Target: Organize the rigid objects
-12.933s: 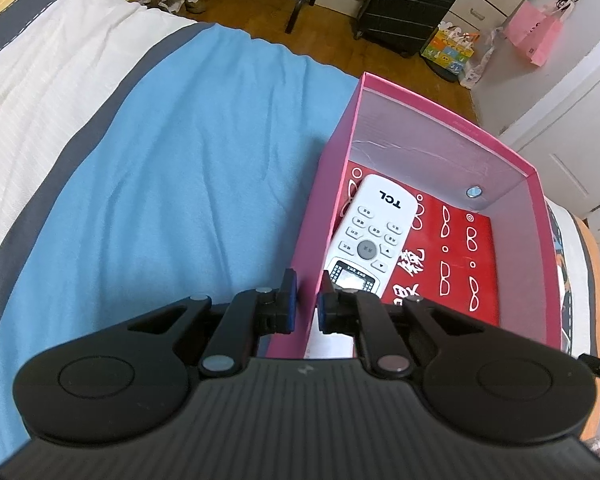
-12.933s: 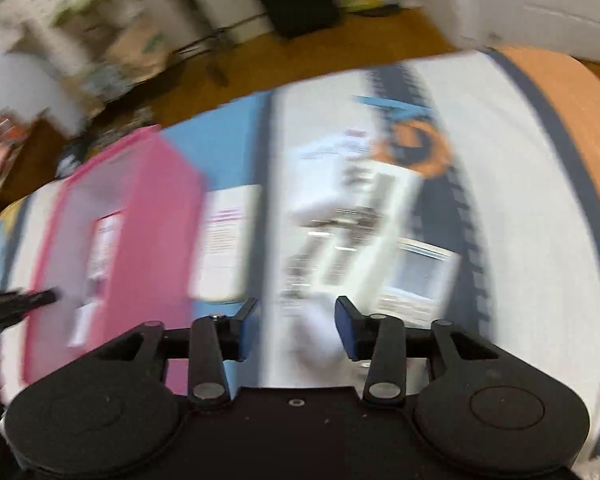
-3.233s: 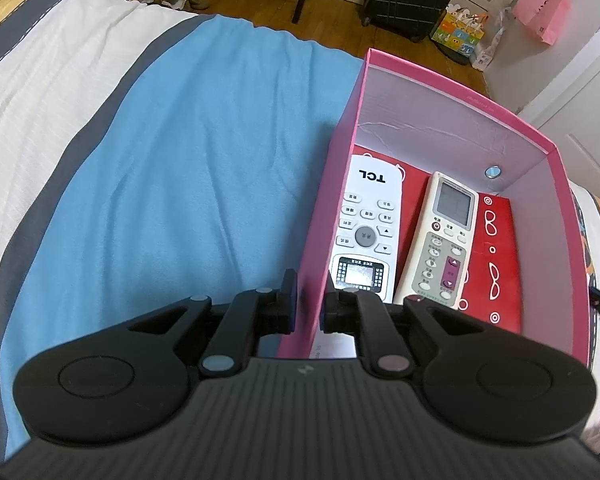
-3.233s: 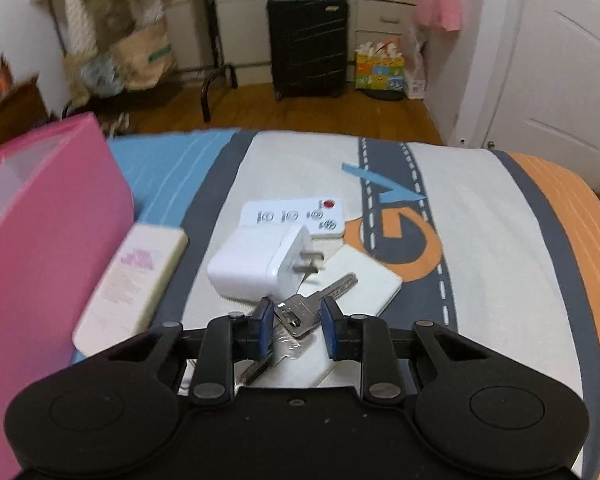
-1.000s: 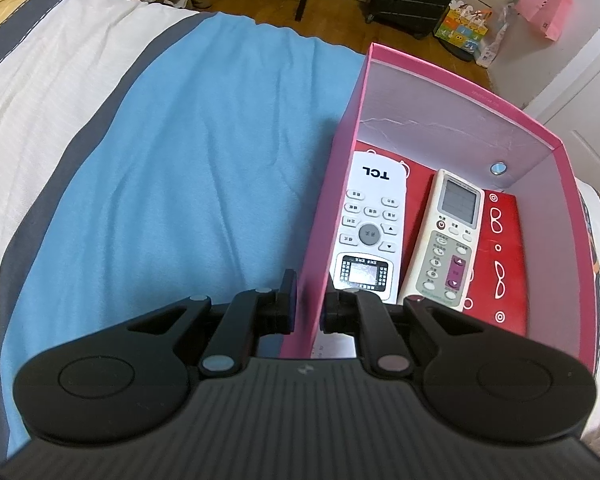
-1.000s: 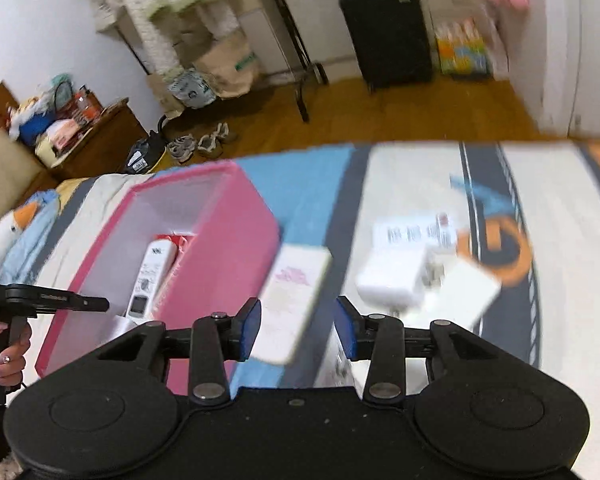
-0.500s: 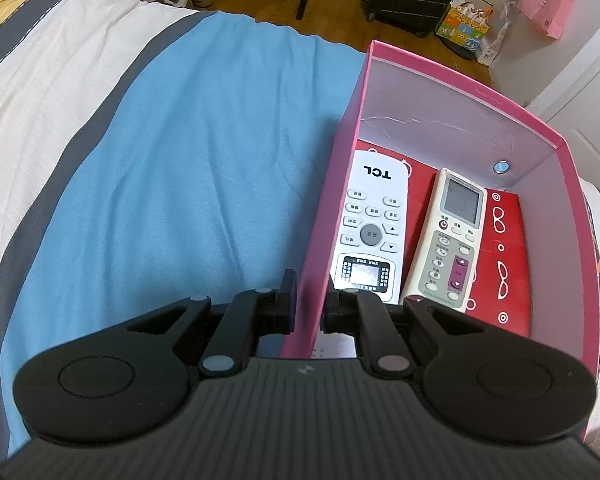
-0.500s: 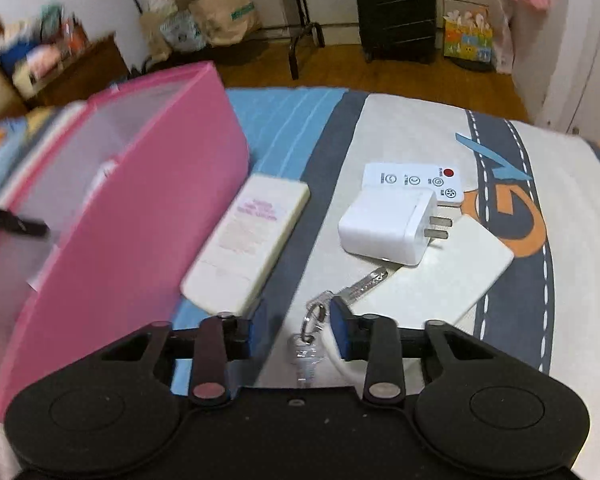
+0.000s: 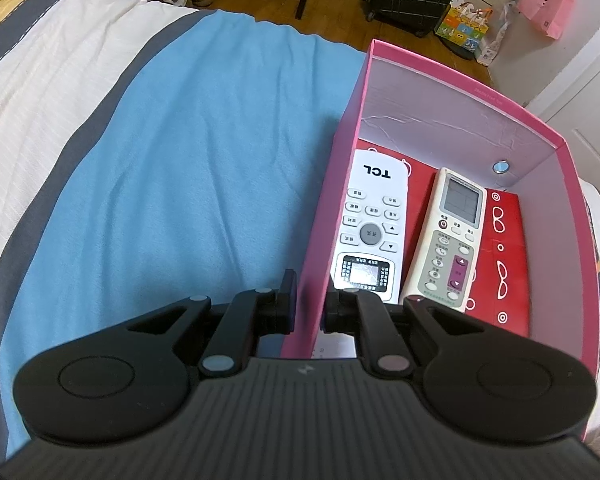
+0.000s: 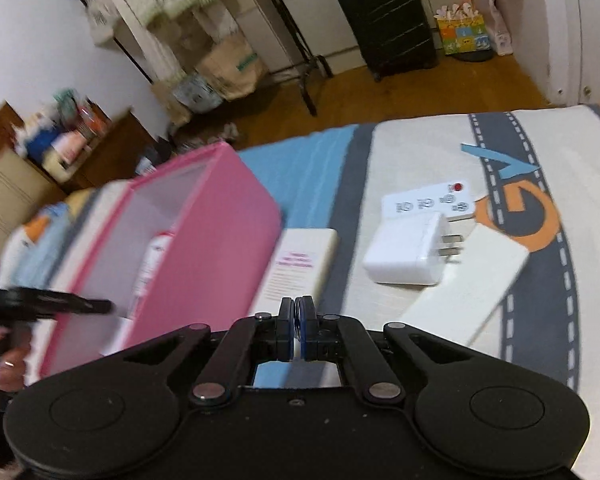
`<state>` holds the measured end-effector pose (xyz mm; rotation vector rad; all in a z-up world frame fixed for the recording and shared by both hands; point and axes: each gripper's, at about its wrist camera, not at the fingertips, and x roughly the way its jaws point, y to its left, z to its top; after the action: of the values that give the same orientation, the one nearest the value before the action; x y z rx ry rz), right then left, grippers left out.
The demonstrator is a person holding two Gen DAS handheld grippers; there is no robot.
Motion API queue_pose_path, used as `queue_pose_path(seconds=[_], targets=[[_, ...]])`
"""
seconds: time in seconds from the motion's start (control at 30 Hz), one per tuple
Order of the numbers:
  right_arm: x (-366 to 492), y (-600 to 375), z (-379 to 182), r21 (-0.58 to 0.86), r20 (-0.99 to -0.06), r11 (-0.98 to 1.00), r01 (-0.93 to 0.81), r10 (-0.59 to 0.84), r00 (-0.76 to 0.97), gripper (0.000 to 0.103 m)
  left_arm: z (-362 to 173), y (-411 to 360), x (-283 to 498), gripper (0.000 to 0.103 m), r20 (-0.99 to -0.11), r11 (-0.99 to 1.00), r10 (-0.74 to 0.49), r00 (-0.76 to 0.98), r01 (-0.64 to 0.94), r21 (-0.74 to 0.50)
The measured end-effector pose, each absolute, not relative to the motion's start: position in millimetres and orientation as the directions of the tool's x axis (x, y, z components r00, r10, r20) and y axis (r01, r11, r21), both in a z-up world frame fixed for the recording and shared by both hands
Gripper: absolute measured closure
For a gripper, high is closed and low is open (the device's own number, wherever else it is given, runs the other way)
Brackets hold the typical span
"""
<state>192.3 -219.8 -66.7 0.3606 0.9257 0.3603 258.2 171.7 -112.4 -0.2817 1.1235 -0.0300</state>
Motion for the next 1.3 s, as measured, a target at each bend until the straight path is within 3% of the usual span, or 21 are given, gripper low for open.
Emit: queue_pose_path(seconds=[0.4, 0.57, 0.8, 1.0, 1.3], targets=[[160, -187, -11, 0.453, -0.488, 0.838, -0.303, 0.518, 0.703, 0.099, -111, 170, 257, 0.094, -0.886, 0.965, -0.152, 0.437, -0.127, -0.229], [157, -159, 5, 0.558, -0.378, 0.723, -0.407, 0.658, 0.652, 0.099, -106, 172, 255, 0.096, -0.879, 0.963, -0.156, 0.451, -0.129, -0.237], [183, -102, 11, 0.52, -0.46, 0.723, -0.455, 0.686, 0.564, 0.099, -106, 172, 254, 0.097, -0.877, 0.965, -0.151, 0.455, -0.125, -0.23], [201, -89, -9, 0.514, -0.57, 0.794, -0.324, 0.599, 0.563, 0.099, -106, 171, 254, 0.097, -0.875, 0.965, -0.15, 0.46, -0.125, -0.231], [209, -83, -24, 0.315, -0.642, 0.908, -0.274, 0.417, 0.644, 0.098, -106, 171, 254, 0.097, -0.875, 0.968, -0.146, 0.462, -0.114, -0.222]])
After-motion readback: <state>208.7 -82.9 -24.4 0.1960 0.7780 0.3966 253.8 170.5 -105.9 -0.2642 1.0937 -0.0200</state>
